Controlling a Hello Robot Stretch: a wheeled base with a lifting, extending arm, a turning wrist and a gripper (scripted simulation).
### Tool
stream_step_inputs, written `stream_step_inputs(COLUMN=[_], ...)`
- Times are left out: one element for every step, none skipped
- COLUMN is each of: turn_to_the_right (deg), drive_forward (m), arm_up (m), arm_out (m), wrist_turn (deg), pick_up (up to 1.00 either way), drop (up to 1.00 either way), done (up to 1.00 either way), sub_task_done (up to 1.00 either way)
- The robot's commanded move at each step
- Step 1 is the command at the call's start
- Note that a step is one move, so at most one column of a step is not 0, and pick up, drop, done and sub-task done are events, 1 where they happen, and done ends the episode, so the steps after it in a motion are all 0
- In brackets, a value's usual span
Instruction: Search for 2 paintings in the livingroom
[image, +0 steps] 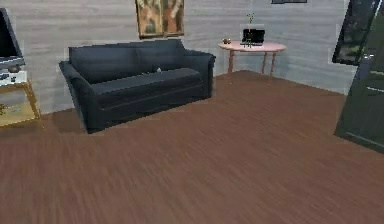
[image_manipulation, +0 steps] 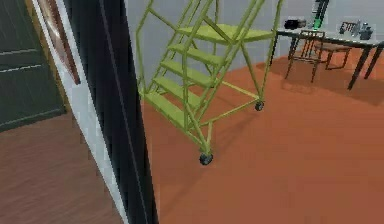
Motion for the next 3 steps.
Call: stream_step_inputs(turn_to_the_right=[0.0, 45.0, 21.0], drive_forward=[0.15, 0.00, 0.00], arm_up=[0.00, 0.00, 0.00], arm_out=[0.00, 0.00, 0.00], wrist_turn=[0.0, 0.0, 0.0], pick_up=[0.00, 0.00, 0.00], drop=[0.00, 0.00, 0.00], done=[0.00, 0.00, 0.00], sub_task_done=[0.00, 0.00, 0.00])
